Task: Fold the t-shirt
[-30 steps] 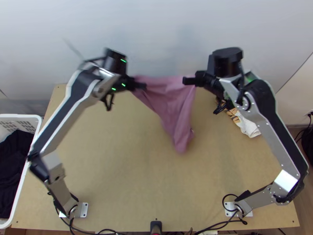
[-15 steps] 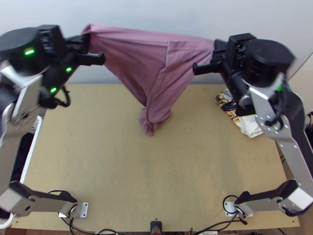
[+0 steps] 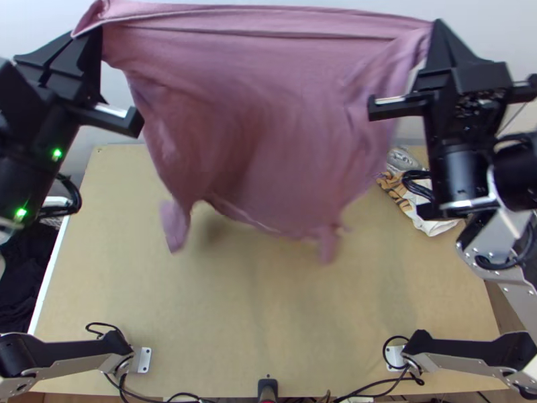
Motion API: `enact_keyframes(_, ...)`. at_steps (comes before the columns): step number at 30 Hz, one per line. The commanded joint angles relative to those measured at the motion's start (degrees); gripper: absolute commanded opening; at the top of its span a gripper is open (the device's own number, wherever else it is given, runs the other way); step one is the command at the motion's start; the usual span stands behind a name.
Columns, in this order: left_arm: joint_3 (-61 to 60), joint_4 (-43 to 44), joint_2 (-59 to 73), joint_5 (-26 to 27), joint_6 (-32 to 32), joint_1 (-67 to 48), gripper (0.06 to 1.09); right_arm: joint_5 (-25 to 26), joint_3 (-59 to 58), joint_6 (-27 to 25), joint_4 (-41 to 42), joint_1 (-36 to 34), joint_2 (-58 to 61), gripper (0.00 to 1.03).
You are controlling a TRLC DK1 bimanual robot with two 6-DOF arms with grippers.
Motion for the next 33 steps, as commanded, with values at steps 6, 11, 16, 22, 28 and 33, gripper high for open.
enact_keyframes(6, -3.5, 2.0, -2.4, -7.5, 3.2, -7.9, 0.1, 3.0, -7.3, -4.4, 4.9, 1.6, -6.6, 0.03)
enact_keyframes(11, -5.2, -3.7, -2.2, -7.4, -2.0, -6.9, 0.1, 2.9, -11.0, -1.5, 4.0, 1.8, -6.6, 0.03)
enact_keyframes(16, -12.2, -6.0, -3.8, -3.2, -6.1, -1.7, 0.1, -2.2, -12.7, 8.7, -3.7, -4.4, -3.7, 0.03)
enact_keyframes(22, -23.1, -5.9, -6.3, 2.2, -11.9, 7.8, 0.1, -10.2, -13.5, 22.1, -8.3, -12.1, 3.0, 0.03)
enact_keyframes(28, -34.0, -4.8, -7.9, 7.2, -17.3, 17.6, 0.1, -16.4, -13.5, 31.7, -9.7, -16.9, 13.2, 0.03)
enact_keyframes(33, -42.5, 0.8, -8.7, 10.6, -18.6, 23.1, 0.1, -20.2, -10.6, 36.0, -9.7, -19.2, 23.4, 0.03)
